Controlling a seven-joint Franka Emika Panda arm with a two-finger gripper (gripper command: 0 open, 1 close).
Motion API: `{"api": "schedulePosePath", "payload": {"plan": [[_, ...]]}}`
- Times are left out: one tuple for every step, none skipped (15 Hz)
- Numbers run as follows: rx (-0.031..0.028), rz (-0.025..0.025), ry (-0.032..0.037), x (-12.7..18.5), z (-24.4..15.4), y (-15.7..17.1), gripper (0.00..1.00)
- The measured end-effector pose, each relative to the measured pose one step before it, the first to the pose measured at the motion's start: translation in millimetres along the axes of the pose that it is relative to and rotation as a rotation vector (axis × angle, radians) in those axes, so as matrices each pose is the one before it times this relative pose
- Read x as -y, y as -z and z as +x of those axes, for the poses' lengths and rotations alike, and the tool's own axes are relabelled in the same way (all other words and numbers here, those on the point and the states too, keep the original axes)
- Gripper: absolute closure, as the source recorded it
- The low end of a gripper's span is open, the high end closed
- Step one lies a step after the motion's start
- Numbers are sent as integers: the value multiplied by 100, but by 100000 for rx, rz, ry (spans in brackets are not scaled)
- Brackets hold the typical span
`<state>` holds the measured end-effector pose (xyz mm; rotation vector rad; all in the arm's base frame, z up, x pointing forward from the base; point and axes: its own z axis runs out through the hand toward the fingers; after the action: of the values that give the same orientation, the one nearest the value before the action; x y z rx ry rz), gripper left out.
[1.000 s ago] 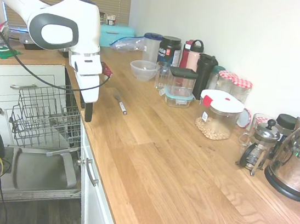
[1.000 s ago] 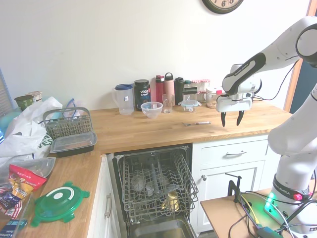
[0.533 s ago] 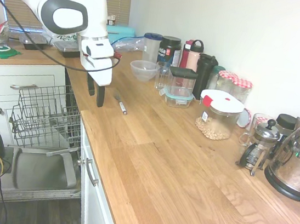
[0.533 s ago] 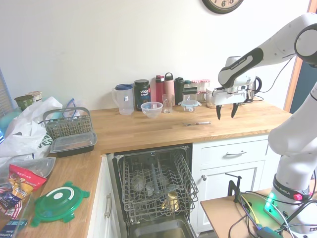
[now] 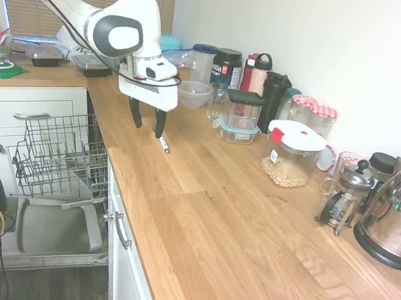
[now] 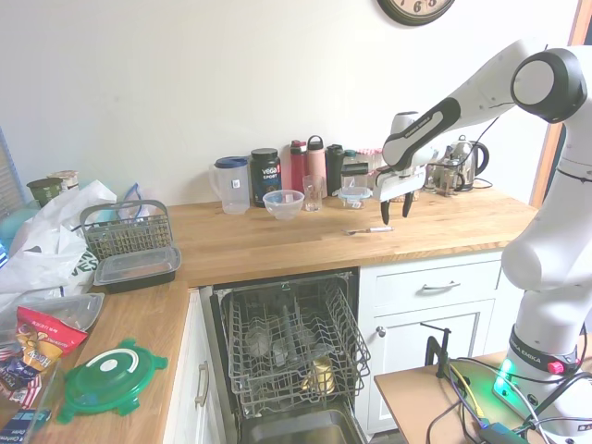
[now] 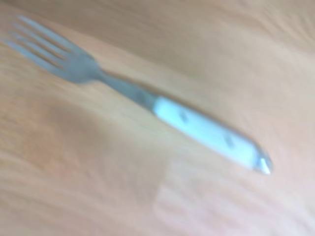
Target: Put the fork in the dishwasher
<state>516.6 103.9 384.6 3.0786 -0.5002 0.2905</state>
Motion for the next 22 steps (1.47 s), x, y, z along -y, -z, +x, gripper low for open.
{"api": "schedulePosePath", "payload": {"plan": [[-477,770,4278,535,299,-583,0],[-117,945,3743,427,445,-582,0],[233,1536,2772,258,500,-480,0],[882,2388,1713,132,498,-265,0],[771,2797,1032,51,668,76,0],[899,1985,812,-93,637,229,0],[936,902,520,-150,536,176,0],[543,273,287,-150,447,48,0],[742,-181,1,-76,319,-161,0],[821,-463,235,-19,204,-480,0],[950,-456,251,10,156,-641,0],[1071,-655,482,16,119,-793,0],[1023,-495,426,66,126,-773,0],[763,-107,174,132,143,-592,0],[488,-10,75,105,166,-411,100],[196,15,-49,34,175,-224,100],[120,-14,-119,-23,156,-116,100],[233,-72,-143,-52,120,-96,100],[318,-70,-128,-13,202,-65,100],[226,-40,-84,5,174,-151,100],[50,-153,5,-24,195,-184,100],[-184,-124,10,-38,176,-17,100]]}}
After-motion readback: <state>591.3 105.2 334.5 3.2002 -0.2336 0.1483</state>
